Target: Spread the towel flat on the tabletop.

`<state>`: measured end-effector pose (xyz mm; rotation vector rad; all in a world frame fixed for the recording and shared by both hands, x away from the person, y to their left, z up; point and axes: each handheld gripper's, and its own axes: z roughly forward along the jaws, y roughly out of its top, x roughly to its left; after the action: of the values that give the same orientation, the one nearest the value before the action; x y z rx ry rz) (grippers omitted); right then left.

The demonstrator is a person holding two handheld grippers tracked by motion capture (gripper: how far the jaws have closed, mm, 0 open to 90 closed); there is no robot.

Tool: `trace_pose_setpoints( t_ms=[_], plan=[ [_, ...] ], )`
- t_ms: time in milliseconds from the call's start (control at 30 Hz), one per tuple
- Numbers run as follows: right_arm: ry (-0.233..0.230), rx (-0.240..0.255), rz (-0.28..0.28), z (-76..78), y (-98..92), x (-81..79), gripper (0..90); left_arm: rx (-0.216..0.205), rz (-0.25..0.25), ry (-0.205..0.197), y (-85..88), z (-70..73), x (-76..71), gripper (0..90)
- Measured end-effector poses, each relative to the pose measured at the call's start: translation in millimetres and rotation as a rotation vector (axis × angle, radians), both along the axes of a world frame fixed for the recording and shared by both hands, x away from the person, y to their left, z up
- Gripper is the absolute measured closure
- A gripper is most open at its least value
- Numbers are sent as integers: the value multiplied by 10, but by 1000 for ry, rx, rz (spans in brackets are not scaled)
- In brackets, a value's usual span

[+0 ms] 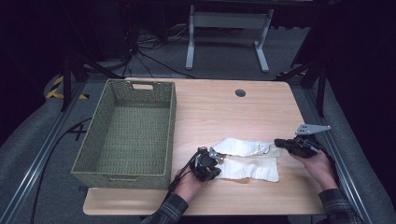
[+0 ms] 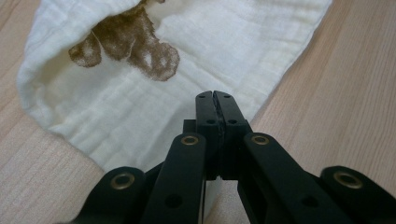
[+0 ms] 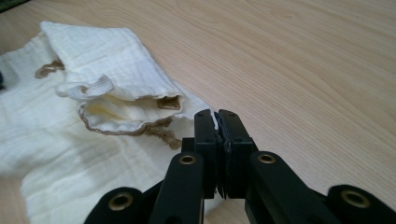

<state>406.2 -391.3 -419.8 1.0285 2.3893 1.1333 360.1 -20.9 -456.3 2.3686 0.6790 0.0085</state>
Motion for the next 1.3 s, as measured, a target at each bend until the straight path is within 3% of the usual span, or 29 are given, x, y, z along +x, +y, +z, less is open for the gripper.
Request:
trace_pose_setpoints(
  t_ms=[300, 433, 500, 700, 733, 800, 933, 1033, 1200, 1300],
  plan=[
    [18, -43, -45, -110, -54, 237, 872, 3, -3, 8, 1, 7, 4, 899],
    [59, -80, -72, -239, -69, 340, 867, -4, 0, 6, 1, -1, 5, 899],
    [64, -75, -75, -255, -78, 345, 843, -5, -3, 4, 1, -2, 7, 898],
    [3, -32, -85, -75, -118, 203, 736, -6, -2, 9, -5, 1, 13, 894],
    [3, -32, -85, -75, -118, 203, 736, 9, -6, 16, -5, 15, 14, 894],
    [-10, -26, -80, -25, -115, 120, 732, -26, 3, 14, -18, 13, 13, 884],
    [-16, 3, -30, 33, -82, -125, 850, -36, 11, -14, -37, 51, 43, 884],
    [6, -2, 5, -8, -19, -243, 873, -14, 41, -48, -34, 93, 133, 885],
    [45, 4, 56, -109, 62, -339, 876, -15, 79, -64, -25, 69, 239, 888],
    [77, -26, 90, -201, 161, -383, 875, -1, 89, -64, -24, 36, 288, 888]
  ],
)
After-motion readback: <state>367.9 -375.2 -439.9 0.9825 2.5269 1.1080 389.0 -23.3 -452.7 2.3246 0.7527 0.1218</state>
